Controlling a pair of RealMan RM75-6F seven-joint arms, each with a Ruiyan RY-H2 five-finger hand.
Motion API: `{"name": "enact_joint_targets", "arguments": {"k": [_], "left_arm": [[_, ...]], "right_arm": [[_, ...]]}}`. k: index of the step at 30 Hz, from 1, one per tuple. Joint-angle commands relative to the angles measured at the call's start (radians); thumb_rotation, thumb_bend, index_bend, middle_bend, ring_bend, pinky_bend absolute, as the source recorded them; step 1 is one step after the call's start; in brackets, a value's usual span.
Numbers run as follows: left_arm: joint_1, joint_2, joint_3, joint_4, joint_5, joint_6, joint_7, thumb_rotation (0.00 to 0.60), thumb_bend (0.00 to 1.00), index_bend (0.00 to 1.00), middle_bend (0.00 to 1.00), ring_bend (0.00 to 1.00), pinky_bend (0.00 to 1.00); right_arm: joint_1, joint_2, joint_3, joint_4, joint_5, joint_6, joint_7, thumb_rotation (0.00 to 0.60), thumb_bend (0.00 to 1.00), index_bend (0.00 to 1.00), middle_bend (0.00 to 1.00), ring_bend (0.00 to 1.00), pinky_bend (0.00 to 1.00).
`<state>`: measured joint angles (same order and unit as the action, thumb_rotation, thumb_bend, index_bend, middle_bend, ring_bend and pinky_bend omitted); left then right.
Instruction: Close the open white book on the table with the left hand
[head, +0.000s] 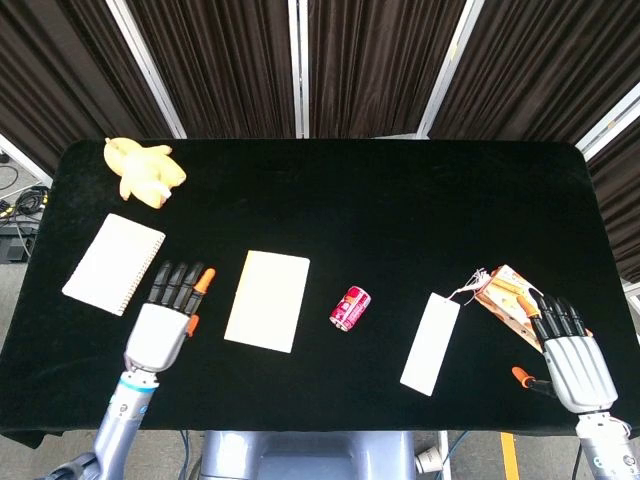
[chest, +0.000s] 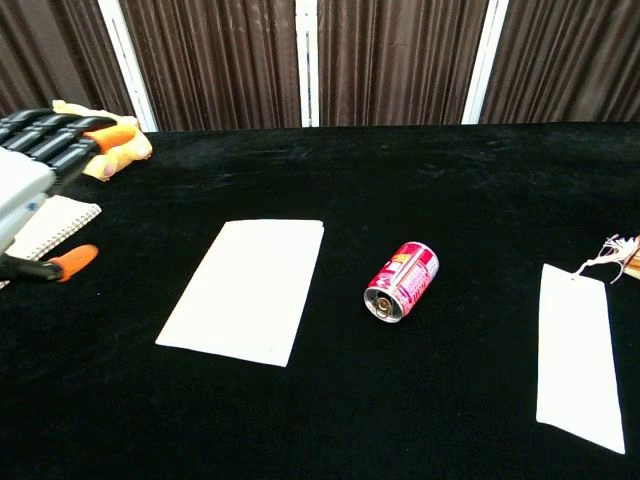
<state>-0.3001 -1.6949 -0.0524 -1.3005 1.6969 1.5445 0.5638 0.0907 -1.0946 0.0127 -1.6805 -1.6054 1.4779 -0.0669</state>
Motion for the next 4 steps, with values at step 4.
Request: {"name": "enact_joint_targets", "arguments": {"k": [4], "left_arm": [[0.118,0.199,0.03,-0.191,-0.113,0.044,-0.103,0.6,0.19,0.0,0.0,0.0,0.0]], "right_arm": [[0.002,-0.003,0.0,0.001,0.003,-0.006,-0.009,0.6,0.03,0.03,0.0,0.0,0.0]]}}
